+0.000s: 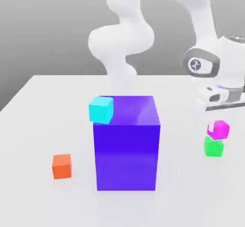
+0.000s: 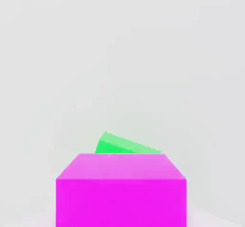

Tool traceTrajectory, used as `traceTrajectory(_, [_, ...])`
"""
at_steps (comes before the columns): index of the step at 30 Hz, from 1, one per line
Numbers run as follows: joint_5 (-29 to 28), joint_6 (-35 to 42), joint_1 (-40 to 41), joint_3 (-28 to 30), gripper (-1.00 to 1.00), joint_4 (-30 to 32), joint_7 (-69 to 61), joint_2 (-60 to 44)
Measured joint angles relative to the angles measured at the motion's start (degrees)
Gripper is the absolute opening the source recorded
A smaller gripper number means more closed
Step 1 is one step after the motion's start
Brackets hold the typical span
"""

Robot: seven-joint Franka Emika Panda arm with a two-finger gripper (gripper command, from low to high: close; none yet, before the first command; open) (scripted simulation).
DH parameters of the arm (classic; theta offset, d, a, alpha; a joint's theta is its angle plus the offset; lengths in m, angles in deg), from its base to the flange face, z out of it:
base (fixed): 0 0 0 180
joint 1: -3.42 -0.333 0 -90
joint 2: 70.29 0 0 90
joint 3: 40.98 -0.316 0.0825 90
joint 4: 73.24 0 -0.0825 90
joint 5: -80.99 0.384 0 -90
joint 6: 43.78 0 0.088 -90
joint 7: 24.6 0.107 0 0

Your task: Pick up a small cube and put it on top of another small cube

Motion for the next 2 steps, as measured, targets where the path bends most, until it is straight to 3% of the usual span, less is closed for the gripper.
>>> traceTrajectory(2, [0.0,0.0,0.0,0.0,1.00,0.0,0.0,0.0])
